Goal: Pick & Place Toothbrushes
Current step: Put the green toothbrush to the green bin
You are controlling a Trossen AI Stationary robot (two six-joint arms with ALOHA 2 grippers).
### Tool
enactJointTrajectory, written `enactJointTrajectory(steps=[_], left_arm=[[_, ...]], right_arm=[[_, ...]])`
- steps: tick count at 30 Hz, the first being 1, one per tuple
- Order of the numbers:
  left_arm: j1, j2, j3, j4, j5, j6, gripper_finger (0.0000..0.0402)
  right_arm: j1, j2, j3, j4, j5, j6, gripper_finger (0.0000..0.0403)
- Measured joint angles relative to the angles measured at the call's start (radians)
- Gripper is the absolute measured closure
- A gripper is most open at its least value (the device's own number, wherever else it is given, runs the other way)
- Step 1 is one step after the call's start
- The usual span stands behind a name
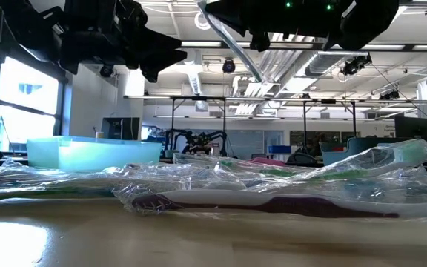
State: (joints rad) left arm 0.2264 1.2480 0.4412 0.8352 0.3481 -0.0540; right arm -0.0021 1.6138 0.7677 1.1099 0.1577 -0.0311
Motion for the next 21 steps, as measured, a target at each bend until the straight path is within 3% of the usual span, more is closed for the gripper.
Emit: enactJointTrajectory(steps=[13, 21], left_arm=[[0.000, 0.002, 0.000, 0.027, 0.007, 0.035, 0.0226], [0.000, 0.097, 0.000, 0.211, 0.061, 0.049, 0.0226]], right_arm=[[0.000, 0.000, 0.000, 0.013, 0.000, -0.004, 0.0399], [0.000, 0.000, 0.000, 0.054, -0.004, -0.017, 0.0399]])
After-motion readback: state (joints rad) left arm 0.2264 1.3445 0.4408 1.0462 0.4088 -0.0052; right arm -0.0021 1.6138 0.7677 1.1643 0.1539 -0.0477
